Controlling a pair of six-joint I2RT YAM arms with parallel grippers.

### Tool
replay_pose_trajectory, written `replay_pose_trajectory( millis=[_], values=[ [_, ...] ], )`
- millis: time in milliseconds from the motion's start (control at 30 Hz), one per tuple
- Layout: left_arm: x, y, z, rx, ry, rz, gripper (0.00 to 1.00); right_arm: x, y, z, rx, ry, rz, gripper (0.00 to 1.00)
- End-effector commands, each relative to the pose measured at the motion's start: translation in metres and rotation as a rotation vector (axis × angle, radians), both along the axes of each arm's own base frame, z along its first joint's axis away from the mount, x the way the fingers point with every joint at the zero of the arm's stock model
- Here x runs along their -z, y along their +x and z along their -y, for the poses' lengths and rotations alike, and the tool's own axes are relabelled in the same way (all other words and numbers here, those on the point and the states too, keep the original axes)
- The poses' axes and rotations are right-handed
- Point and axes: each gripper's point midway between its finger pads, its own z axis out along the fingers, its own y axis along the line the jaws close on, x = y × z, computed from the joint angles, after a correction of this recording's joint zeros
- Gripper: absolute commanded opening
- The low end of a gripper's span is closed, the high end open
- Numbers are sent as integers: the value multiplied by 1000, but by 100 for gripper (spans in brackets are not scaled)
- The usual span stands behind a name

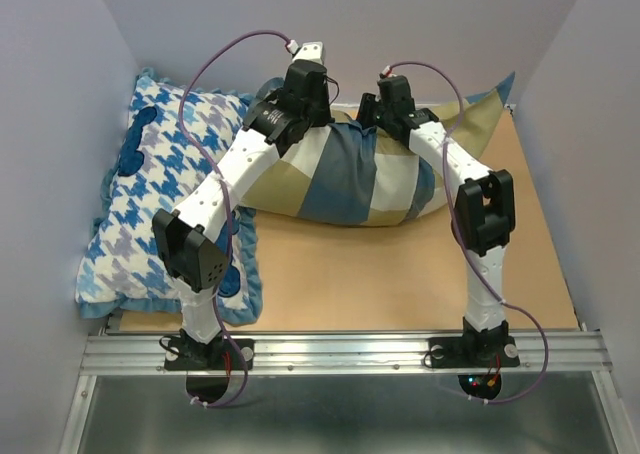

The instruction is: Remove the pillowcase from the pillow

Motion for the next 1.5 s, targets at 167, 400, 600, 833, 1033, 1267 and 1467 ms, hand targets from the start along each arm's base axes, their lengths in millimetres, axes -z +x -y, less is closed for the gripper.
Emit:
replay_pose_trajectory(
  millis=[167, 400, 600, 833, 1033, 1267, 1467],
  values=[
    [-29, 22, -22, -5, -174, 73, 0, -164, -20, 32, 78, -23, 285, 88],
    [4, 45, -35, -18, -154, 30, 0, -262, -65, 79, 230, -5, 472, 96],
    [10, 59, -29, 7, -126, 34, 0, -226, -122, 150, 477, -128, 416, 98],
    [20, 69, -23, 28, -112, 21, 0, -96, -166, 181, 520, -189, 238, 100],
    [26, 69, -22, 39, -104, 16, 0, -35, -159, 180, 524, -203, 158, 99],
    [5, 72, -20, 64, -89, 68, 0, -15, -155, 167, 515, -148, 98, 3],
    [1, 100, 0, 89, -57, 94, 0, -81, -175, 104, 298, 209, 111, 1]
  ],
)
